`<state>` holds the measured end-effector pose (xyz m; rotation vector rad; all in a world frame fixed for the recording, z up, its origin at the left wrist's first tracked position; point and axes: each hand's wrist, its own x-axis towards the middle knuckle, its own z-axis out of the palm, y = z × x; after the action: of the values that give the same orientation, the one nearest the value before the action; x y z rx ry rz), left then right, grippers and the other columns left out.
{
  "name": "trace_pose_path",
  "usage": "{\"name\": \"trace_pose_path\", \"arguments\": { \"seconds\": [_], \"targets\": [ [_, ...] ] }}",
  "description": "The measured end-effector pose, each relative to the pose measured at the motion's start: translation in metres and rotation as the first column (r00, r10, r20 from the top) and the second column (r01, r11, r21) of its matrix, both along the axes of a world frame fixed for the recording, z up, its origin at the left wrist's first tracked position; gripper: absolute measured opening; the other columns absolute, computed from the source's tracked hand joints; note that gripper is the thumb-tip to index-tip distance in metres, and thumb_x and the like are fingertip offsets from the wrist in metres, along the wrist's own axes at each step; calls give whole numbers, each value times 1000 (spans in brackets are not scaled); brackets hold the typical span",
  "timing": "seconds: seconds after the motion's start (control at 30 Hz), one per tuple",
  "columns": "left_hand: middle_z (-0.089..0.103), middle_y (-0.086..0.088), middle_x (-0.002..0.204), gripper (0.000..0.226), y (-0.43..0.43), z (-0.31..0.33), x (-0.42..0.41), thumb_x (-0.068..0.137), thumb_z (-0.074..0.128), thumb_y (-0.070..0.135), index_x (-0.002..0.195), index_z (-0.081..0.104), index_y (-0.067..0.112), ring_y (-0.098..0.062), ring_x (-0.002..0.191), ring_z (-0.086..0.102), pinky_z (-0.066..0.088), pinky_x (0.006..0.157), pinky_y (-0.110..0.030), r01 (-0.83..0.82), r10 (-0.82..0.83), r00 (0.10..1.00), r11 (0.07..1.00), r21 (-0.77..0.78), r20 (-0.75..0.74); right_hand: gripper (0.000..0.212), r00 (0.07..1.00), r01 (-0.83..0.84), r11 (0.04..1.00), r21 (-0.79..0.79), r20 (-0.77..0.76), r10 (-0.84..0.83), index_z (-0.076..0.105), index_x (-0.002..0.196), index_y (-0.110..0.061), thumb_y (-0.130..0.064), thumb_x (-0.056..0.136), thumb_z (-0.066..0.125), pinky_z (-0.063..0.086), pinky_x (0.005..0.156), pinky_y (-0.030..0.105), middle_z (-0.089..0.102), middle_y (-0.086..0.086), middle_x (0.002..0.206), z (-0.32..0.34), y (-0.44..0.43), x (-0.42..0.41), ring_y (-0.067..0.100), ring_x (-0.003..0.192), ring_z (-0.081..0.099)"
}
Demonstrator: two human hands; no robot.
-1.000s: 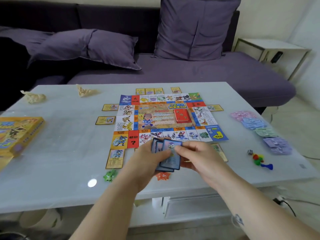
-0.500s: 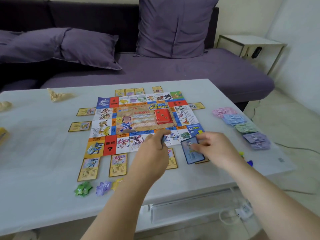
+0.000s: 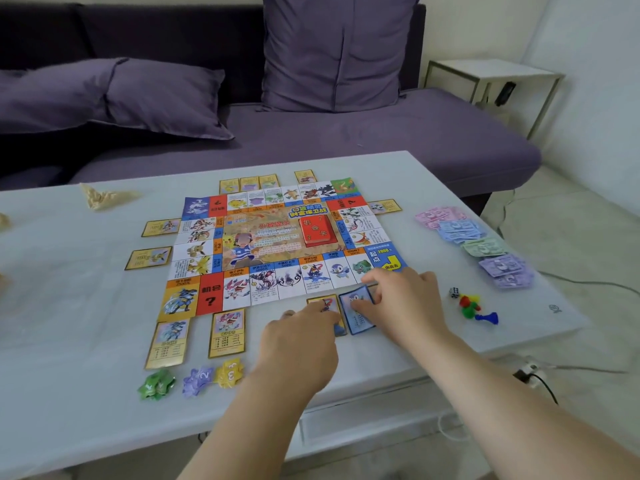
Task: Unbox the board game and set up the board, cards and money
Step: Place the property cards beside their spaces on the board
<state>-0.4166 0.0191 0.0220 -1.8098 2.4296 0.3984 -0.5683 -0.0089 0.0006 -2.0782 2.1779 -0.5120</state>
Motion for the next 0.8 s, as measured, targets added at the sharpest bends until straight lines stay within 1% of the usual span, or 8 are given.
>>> {"name": "trace_pose_path", "arguments": {
  "seconds": [0.13, 0.23, 0.27, 0.33, 0.37, 0.43, 0.5, 0.8],
  "targets": [
    [35, 12, 145, 44, 2, 0, 1, 97, 37, 19, 139, 39, 33, -23, 123, 46, 43, 91, -35, 5, -4, 1000, 1000, 5, -13, 43, 999, 17, 1000, -3, -50, -17, 59, 115, -33, -59, 82, 59, 23, 79, 31, 67, -10, 91, 4, 4, 3, 12, 99, 53],
    [35, 11, 144, 44, 2, 0, 2, 97, 37, 19, 138, 39, 33, -23, 121, 47, 43, 89, -34, 11, -11, 1000, 1000, 9, -25, 39, 997, 9, 1000, 30, 75, -11, 60, 118, -31, -50, 84, 63, 28, 81, 29, 60, -14, 79, 17, 6, -1, 8, 90, 54],
    [35, 11, 144, 44, 2, 0, 2, 97, 37, 19, 138, 39, 33, -23, 121, 47, 43, 89, -34, 11, -11, 1000, 1000, 10, -28, 37, 996, -32, 998, 59, 89, 26, 59, 121, -29, -44, 87, 61, 34, 83, 28, 60, -14, 86, 21, 10, -5, 6, 89, 52],
    [35, 11, 144, 44, 2, -1, 3, 96, 37, 18, 138, 40, 32, -23, 120, 48, 43, 88, -34, 14, -14, 999, 1000, 10, -33, 35, 987, -163, 973, 166, 36, 159, 55, 129, -26, -33, 94, 54, 42, 93, 31, 58, -7, 120, 26, 21, -9, 8, 105, 52],
    [36, 10, 144, 44, 2, -2, 4, 96, 37, 18, 137, 40, 32, -23, 120, 48, 43, 88, -34, 17, -16, 999, 1000, 7, -36, 38, 974, -219, 945, 242, -2, 227, 50, 134, -25, -31, 96, 49, 42, 98, 33, 49, -4, 134, 26, 28, -9, 13, 118, 49],
    [36, 10, 144, 44, 2, -3, 4, 96, 37, 17, 137, 41, 32, -24, 119, 48, 43, 87, -35, 18, -18, 999, 1000, 1, -42, 44, 950, -276, 891, 361, -36, 310, 37, 143, -24, -29, 99, 40, 37, 104, 36, 32, -1, 148, 21, 38, -8, 19, 133, 35],
    [36, 10, 144, 45, 2, -3, 4, 96, 37, 17, 137, 41, 32, -24, 120, 48, 43, 88, -35, 14, -14, 999, 1000, 4, -43, 48, 935, -300, 867, 399, -58, 350, 30, 147, -24, -30, 100, 37, 34, 107, 36, 25, -2, 153, 15, 38, -6, 21, 137, 29],
    [33, 9, 145, 45, 1, -8, 3, 94, 39, 16, 136, 41, 33, -24, 118, 49, 43, 88, -36, -2, 3, 998, 1000, 9, -61, 47, 921, -281, 854, 437, -127, 368, 29, 147, -25, -33, 100, 33, 25, 110, 39, 26, -2, 150, 12, 33, -3, 20, 137, 27]
  ]
}}
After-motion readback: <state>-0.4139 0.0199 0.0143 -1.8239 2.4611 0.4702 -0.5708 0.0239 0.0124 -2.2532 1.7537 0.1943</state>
